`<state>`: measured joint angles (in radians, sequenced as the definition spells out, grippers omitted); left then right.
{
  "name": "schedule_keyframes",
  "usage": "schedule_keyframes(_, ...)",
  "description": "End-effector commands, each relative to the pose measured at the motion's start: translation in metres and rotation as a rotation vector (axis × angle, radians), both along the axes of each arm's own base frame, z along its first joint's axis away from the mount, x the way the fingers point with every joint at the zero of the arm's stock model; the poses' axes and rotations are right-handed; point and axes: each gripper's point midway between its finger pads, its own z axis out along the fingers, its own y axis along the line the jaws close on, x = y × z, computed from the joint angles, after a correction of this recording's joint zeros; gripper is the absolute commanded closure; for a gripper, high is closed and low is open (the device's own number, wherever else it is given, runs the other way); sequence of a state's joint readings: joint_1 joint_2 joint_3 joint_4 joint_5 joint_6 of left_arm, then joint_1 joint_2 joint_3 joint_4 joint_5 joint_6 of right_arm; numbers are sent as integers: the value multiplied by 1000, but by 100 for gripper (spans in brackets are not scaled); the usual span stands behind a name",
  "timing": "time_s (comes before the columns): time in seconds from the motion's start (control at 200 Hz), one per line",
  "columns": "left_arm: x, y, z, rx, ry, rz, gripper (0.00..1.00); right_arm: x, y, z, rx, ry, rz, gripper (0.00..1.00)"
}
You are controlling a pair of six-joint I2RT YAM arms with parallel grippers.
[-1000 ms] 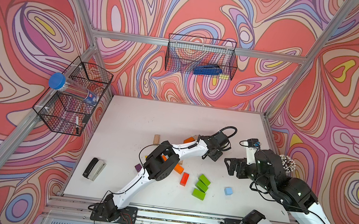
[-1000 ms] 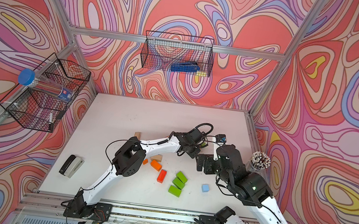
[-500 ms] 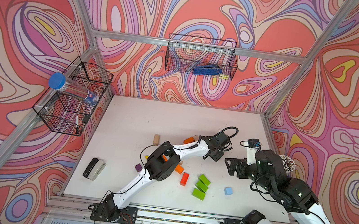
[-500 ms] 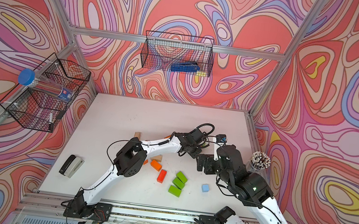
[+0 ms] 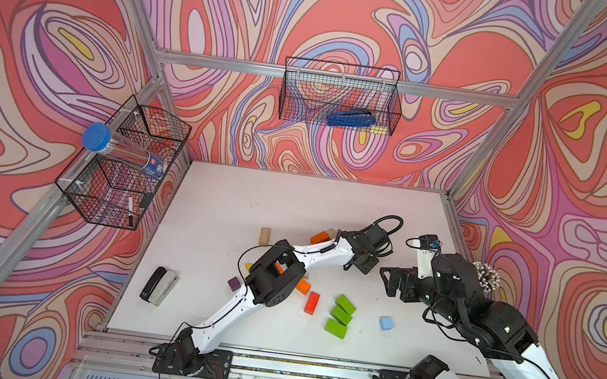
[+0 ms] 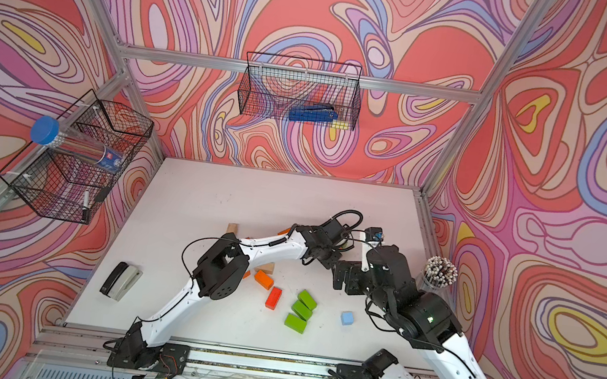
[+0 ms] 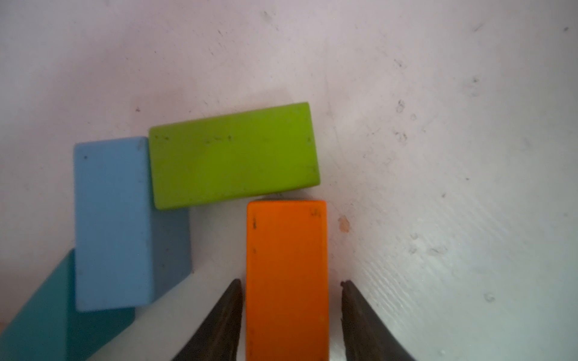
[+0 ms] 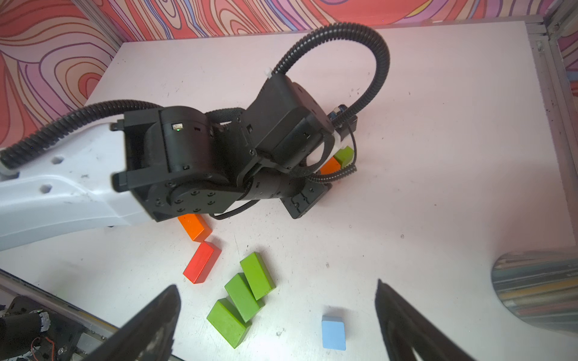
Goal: Assemble a heart with building blocks
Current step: Assemble the building block at the center of the board, then pick up the building block from the center of the board.
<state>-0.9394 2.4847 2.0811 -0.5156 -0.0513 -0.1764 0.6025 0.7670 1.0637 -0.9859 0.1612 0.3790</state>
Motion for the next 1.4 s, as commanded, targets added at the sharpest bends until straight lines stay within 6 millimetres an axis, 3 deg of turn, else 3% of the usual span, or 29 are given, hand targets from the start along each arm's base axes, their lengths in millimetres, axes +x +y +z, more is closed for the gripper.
schedule_keyframes(0.0, -8, 1, 23, -39, 14, 14, 44, 4, 1, -3, -6, -7, -2, 2)
schedule_keyframes(0.175, -3, 12, 82, -137, -11, 36, 36, 7, 17, 3, 28, -36, 77, 2)
schedule_keyframes(0.275, 4, 32, 109, -189, -2, 62, 30, 11, 26, 1, 28, -33, 113, 2)
schedule_keyframes(0.431, 16, 77, 148, -275, 17, 112, 21, 24, 41, -18, -5, 25, 147, 3)
schedule_keyframes(0.611, 30, 140, 178, -330, 28, 168, 1, 39, 69, -46, 31, 98, 192, 6)
schedule_keyframes(0.796, 32, 192, 210, -386, 15, 188, 0, 45, 94, -87, 32, 214, 136, 10)
schedule_keyframes(0.986, 18, 217, 231, -360, -34, 123, 0, 36, 125, -132, 69, 319, 36, 17)
schedule_keyframes(1.162, 14, 236, 227, -301, -104, 149, 0, 23, 156, -161, 44, 376, 8, 23)
schedule_keyframes(1.392, 10, 250, 242, -268, -148, 184, 0, 4, 177, -200, -39, 444, -9, 30)
